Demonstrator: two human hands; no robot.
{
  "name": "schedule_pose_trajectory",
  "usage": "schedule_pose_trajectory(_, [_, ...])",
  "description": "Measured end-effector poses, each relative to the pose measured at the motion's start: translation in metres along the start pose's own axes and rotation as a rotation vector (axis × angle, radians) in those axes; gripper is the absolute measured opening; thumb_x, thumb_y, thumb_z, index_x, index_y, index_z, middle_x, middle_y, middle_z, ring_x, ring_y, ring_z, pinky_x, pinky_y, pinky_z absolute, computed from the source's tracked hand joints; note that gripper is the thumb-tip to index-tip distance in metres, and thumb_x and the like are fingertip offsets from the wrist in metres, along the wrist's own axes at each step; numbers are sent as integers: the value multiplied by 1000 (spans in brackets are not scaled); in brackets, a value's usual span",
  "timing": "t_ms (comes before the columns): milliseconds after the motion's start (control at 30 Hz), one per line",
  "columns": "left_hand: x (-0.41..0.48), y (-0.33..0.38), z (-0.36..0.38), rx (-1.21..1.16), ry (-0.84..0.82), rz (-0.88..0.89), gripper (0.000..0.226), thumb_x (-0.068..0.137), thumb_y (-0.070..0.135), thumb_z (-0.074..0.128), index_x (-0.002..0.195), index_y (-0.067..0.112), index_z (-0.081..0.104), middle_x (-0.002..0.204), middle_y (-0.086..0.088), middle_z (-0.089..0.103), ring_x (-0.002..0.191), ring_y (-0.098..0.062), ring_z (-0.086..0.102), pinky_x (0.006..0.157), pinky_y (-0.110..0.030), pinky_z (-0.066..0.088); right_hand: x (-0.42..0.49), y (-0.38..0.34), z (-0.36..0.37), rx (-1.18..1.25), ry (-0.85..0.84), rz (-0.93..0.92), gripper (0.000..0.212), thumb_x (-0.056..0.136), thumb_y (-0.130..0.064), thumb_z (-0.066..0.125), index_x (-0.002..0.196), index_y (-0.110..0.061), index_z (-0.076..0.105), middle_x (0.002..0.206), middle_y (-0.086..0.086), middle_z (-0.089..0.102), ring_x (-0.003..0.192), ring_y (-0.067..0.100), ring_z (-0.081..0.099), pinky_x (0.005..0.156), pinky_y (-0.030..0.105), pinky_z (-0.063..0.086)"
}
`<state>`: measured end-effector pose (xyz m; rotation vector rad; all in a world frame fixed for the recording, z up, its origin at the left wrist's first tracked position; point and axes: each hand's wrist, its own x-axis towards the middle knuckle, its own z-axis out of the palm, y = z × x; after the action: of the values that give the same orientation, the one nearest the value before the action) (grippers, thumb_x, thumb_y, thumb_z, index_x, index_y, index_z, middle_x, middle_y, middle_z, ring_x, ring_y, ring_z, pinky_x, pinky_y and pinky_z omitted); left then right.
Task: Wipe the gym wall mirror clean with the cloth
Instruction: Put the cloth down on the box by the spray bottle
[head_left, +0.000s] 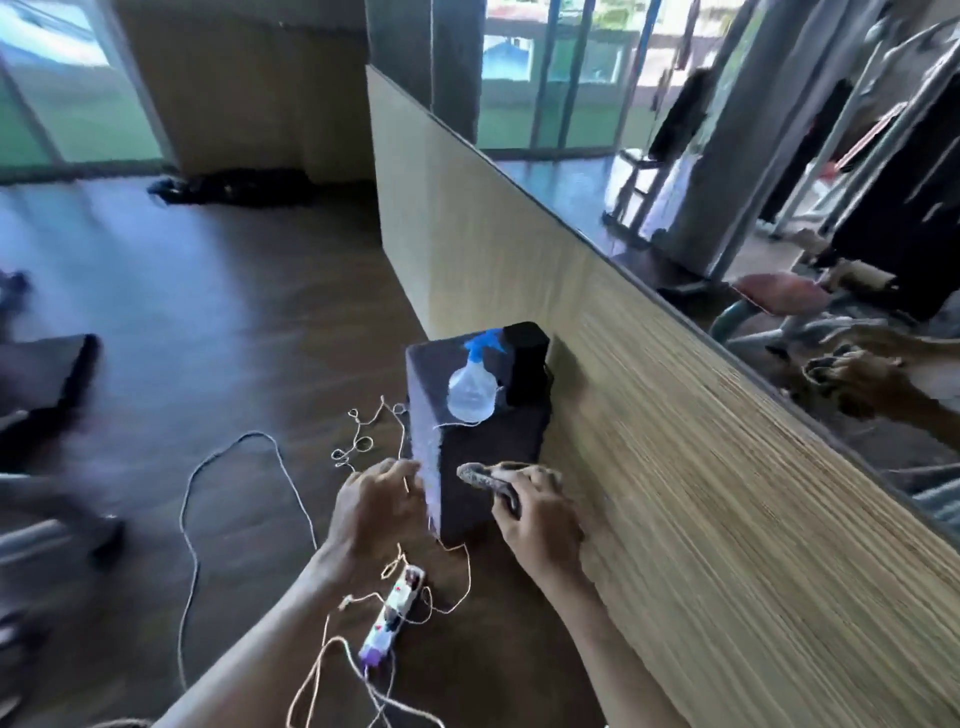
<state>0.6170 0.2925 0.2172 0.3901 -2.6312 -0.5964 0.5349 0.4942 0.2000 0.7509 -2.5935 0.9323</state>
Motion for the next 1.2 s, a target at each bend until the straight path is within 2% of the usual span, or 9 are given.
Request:
schedule_pose_trajectory(200, [15, -102, -56, 22, 87, -132, 42, 81, 47, 39, 88, 24, 74, 85, 3, 74, 75, -27, 71, 64, -32, 52, 60, -81, 67, 42, -94, -65, 34, 81, -40, 51, 104, -28, 74, 98, -4, 69, 95, 28, 64, 77, 40, 57])
schedule_pose_trajectory(367, [38, -163, -84, 37, 100, -187, 48, 85, 50, 34, 95, 25, 74, 95, 4, 75, 86, -25, 71, 76, -36, 53, 103, -134, 109, 123, -132, -50, 30, 84, -35, 59, 107, -23, 72, 98, -2, 68, 96, 25, 62, 76, 39, 53])
schedule_pose_trajectory(500, [69, -193, -87, 37, 143, -185, 46, 85, 48, 35, 93, 24, 74, 94, 4, 76, 83, -25, 71, 74, -35, 54, 134, -150, 142, 151, -155, -57, 32, 84, -37, 57, 109, -23, 71, 100, -2, 67, 96, 22, 61, 78, 42, 55])
schedule_pose_trajectory(667, [125, -220, -78, 20, 110, -136, 40, 84, 46, 38, 91, 25, 71, 92, 5, 74, 82, -25, 71, 74, -36, 52, 180, -151, 171, 125, -124, -42, 37, 85, -44, 49, 106, -23, 72, 102, -3, 67, 98, 24, 62, 79, 43, 55])
schedule_pose_trajectory(767, [169, -235, -63, 16, 84, -108, 35, 84, 44, 41, 90, 26, 70, 89, 7, 73, 81, -22, 70, 72, -36, 51, 219, -141, 194, 98, -71, -36, 45, 84, -49, 43, 106, -22, 72, 104, -3, 68, 100, 24, 62, 78, 43, 55])
schedule_pose_trajectory(900, [256, -263, -35, 7, 44, -95, 41, 85, 45, 38, 93, 25, 72, 91, 6, 74, 81, -22, 70, 73, -36, 52, 284, -116, 245, 77, -33, 9, 42, 84, -47, 45, 105, -22, 72, 102, -1, 67, 94, 26, 64, 74, 43, 56])
schedule_pose_trajectory(1067, [423, -288, 0, 31, -45, 26, 48, 84, 47, 33, 94, 23, 73, 93, 4, 74, 86, -21, 71, 76, -36, 52, 413, -82, 303, 76, 27, 158, 41, 85, -45, 44, 104, -21, 71, 98, 2, 66, 96, 28, 63, 79, 40, 53])
schedule_pose_trajectory(1200, [503, -282, 25, 70, -77, 183, 38, 87, 42, 40, 93, 25, 73, 87, 7, 73, 78, -17, 71, 71, -35, 54, 473, -63, 312, 61, 48, 182, 37, 87, -44, 45, 109, -24, 68, 99, 3, 65, 99, 28, 62, 78, 46, 55])
